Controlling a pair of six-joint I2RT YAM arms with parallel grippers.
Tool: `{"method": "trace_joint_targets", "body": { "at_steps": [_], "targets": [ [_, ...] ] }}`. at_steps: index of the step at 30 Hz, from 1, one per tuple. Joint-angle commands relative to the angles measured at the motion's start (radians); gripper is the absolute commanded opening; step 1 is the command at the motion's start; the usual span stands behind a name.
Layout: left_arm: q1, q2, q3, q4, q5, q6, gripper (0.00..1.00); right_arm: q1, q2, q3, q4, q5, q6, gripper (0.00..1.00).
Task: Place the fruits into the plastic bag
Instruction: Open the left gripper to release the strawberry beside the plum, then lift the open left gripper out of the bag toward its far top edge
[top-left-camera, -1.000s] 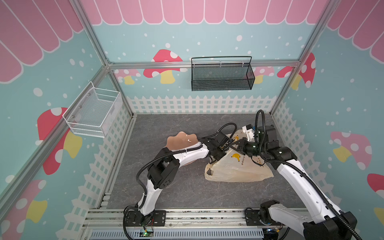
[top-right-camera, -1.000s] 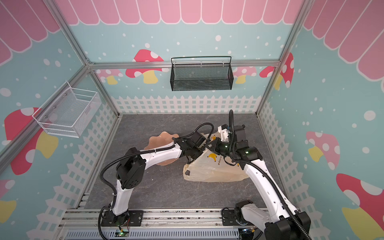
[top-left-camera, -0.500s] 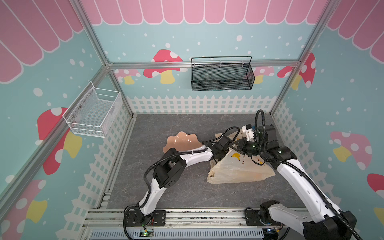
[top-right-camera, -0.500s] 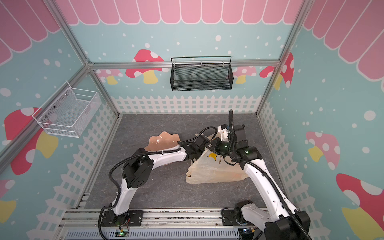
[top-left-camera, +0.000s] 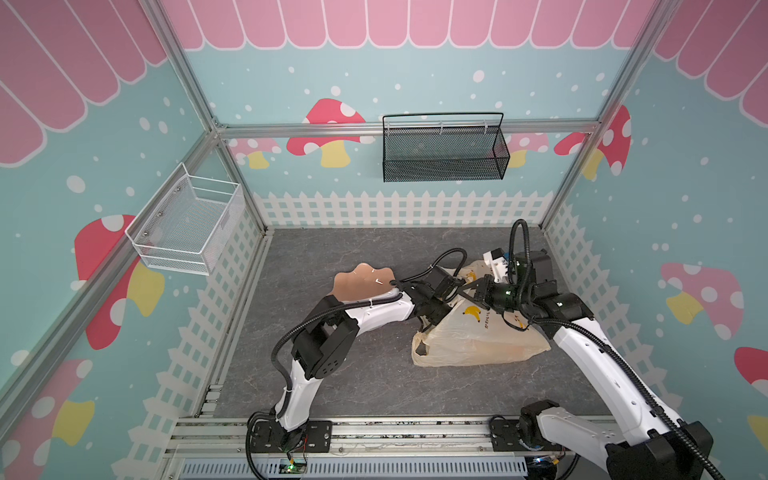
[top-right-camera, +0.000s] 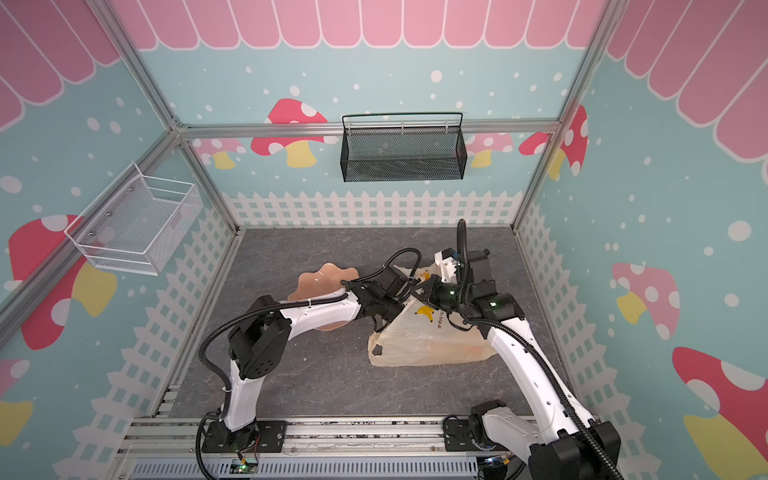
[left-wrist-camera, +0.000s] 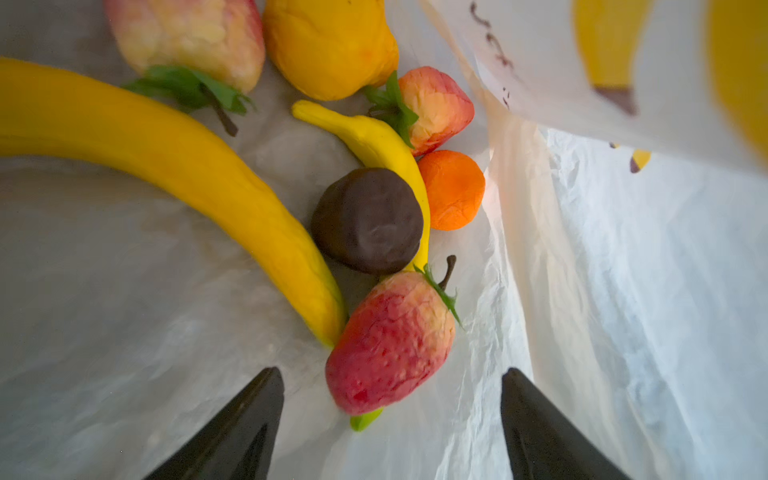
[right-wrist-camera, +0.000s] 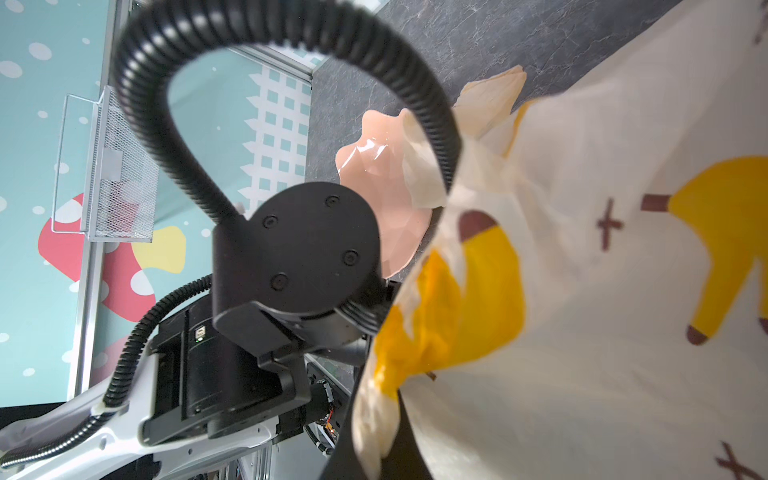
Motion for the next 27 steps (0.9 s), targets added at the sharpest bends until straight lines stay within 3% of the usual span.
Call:
{"method": "trace_joint_targets", "body": {
  "at_steps": [1, 10, 20, 27],
  "targets": [
    [0.02, -0.068, -0.034, 0.016, -0.02, -0.014, 0.83, 0.004, -0.002, -0.01, 0.003, -0.004, -0.014, 0.0],
    [0.074, -0.143, -0.106, 0.0, -0.02, -0.005, 0.84, 0.005, -0.002, -0.004, 0.002, 0.007, -0.012, 0.0],
    [0.151, -0.238, -0.144, -0.139, -0.068, 0.118, 0.83, 0.005, -0.001, -0.004, -0.002, 0.018, -0.007, 0.0],
    [0.201, -0.27, -0.119, -0.25, -0.041, 0.226, 0.82, 0.005, 0.003, 0.001, -0.004, 0.025, 0.001, 0.0]
  ]
}}
